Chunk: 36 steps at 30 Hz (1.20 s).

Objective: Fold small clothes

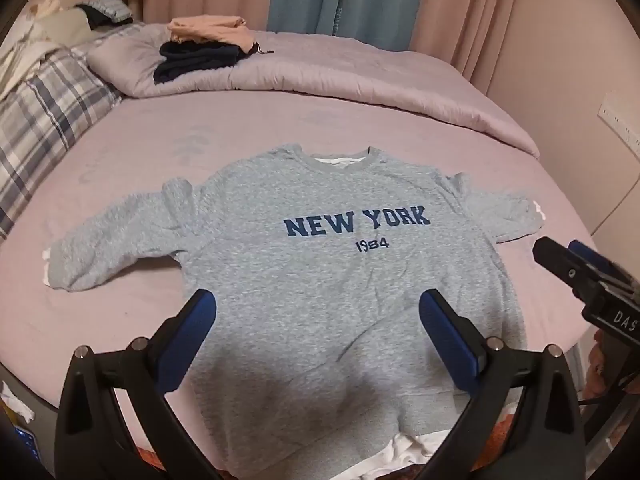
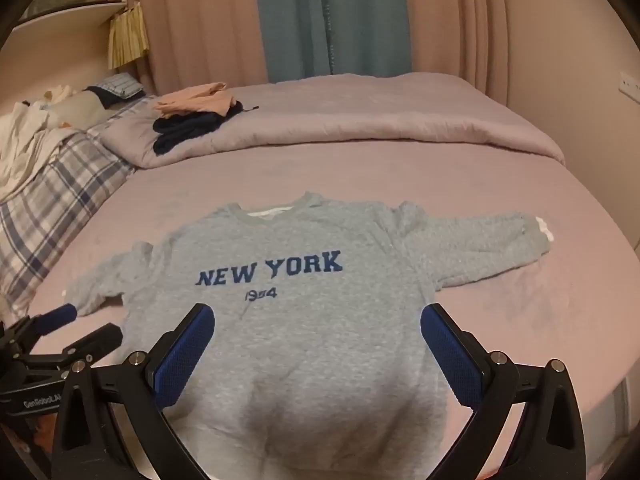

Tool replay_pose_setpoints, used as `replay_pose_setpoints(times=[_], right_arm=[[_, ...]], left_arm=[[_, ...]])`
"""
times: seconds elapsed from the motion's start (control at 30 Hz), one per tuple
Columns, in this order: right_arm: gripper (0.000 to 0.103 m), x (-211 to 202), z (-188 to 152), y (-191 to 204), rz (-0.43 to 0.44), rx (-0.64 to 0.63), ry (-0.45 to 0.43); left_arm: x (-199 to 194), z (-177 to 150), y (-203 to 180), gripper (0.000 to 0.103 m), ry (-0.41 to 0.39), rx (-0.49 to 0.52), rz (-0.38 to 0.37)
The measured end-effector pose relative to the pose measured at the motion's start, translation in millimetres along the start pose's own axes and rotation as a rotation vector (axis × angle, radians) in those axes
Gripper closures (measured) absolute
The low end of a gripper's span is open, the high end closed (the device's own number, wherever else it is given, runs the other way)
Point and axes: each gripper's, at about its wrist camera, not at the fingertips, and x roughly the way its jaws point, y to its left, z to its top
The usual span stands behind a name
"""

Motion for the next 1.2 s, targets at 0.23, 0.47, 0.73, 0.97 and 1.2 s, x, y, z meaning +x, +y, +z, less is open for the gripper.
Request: replay_pose_setpoints(times=[0.23,0.47,0.73,0.97,1.2], right_arm=[[0.001,0,-3,-3,0.009,0.020,0.004],[0.001,1,-5,-3,0.005,0.017,-0.001],[0.001,0,-6,-1,0.001,0.021,-0.005],[0.001,-3,-6,-6,-0.013,0.036,-0.016],[0.001,-8,-8,-14,-0.038,0.033,-0.014]], left_arm=[[0,-1,8,0.002,0.010,-0.046,-0.029],[-4,-2,12,0.002,0.003,-0.048,-0.038],[-4,-2,15,0.002,0.010,-0.055,-0.046],[-5,-4,15,0.002,0.011,-0.051,-0.049],[-7,-7,9,0.002,0.018,-0.047,-0.056]])
